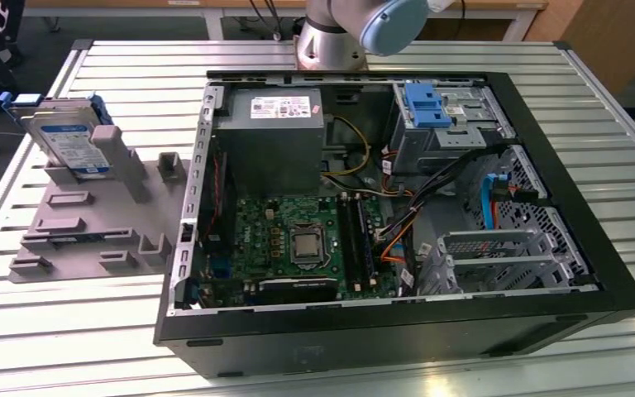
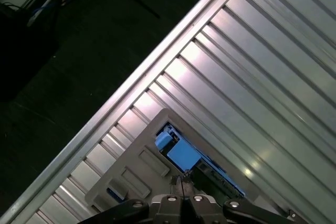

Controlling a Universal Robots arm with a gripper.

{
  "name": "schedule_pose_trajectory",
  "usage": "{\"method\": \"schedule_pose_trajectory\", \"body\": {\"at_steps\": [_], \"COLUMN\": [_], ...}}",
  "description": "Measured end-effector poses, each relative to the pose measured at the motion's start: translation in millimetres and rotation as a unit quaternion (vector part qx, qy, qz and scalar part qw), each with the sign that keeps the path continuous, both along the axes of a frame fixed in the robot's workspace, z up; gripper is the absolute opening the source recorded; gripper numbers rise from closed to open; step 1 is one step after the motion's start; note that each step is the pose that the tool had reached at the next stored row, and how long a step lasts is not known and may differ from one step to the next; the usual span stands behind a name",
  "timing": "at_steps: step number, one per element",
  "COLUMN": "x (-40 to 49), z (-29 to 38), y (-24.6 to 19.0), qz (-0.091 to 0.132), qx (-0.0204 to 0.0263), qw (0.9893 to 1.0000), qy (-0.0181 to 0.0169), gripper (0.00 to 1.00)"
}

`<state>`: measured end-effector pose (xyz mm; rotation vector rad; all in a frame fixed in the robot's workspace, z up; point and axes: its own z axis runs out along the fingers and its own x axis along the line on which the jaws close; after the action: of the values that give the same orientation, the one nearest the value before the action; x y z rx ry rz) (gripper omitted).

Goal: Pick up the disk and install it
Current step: 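Pick up the disk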

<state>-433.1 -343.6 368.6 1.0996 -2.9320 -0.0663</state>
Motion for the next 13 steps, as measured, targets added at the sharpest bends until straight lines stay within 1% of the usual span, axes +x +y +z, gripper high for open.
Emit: {"method": "schedule_pose_trajectory", "body": {"at_steps": [13], "x": [0.0], "z": [0.0], "y": [0.0], "qz": [-0.016], "qx": [0.0], "qw": [0.9999], "qy": [0.0], "gripper": [0.11]}}
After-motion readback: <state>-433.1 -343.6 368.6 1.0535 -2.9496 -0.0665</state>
